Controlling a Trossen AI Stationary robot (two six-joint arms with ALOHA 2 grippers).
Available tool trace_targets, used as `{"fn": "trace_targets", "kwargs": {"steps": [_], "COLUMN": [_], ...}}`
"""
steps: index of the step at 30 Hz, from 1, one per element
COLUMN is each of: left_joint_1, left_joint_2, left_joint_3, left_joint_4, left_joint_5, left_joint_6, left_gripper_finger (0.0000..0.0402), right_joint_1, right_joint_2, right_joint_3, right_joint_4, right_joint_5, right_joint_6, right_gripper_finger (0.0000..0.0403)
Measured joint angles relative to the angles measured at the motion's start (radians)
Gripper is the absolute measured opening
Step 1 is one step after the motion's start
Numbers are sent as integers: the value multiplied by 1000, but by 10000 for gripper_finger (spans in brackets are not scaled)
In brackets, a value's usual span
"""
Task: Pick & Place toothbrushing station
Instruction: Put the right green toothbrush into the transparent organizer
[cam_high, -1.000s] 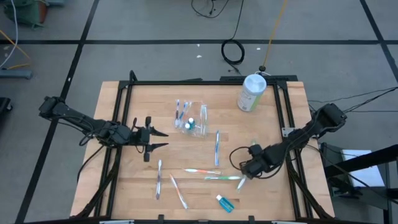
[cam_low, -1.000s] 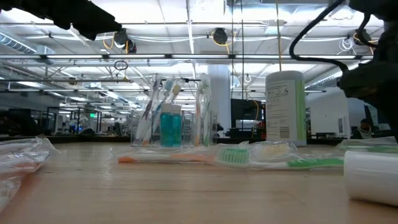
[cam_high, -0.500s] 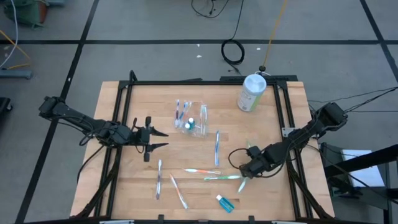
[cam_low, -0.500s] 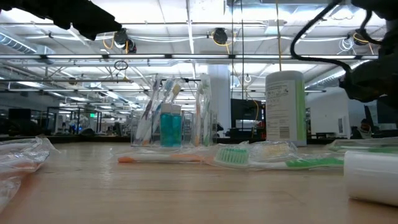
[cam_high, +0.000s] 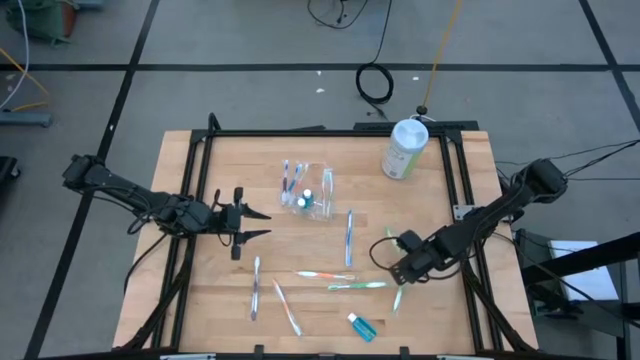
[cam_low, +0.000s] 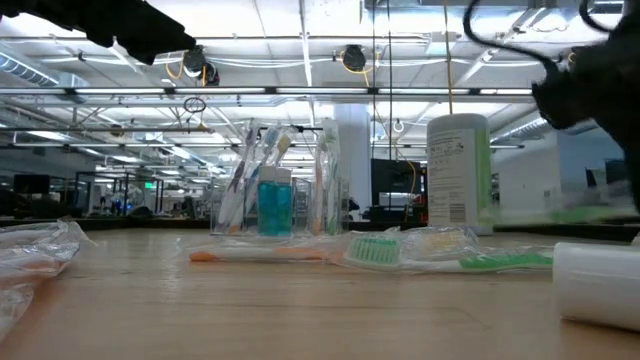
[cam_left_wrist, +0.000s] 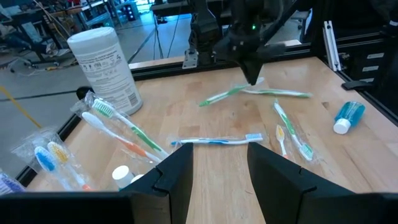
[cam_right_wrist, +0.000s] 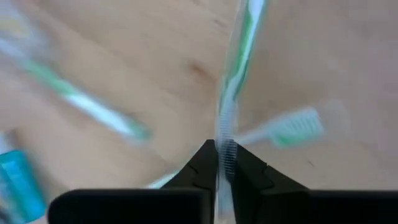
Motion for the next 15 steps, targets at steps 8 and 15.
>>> {"fn": "trace_targets", "kwargs": {"steps": [8,15], "left_joint_1": [0,1], "left_joint_2": [0,21], "left_joint_3": [0,0], "left_joint_4": [25,78], "left_joint_5": [0,0], "left_joint_6": [0,209], "left_gripper_finger": [156,157], "right_joint_1": [-20,-135], "right_joint_2": [-100,-76], "right_joint_3": [2,2], "right_joint_4": [58,71], "right_joint_5": [285,277], "right_joint_6": [-288,-322], "right_gripper_finger": [13,13]}}
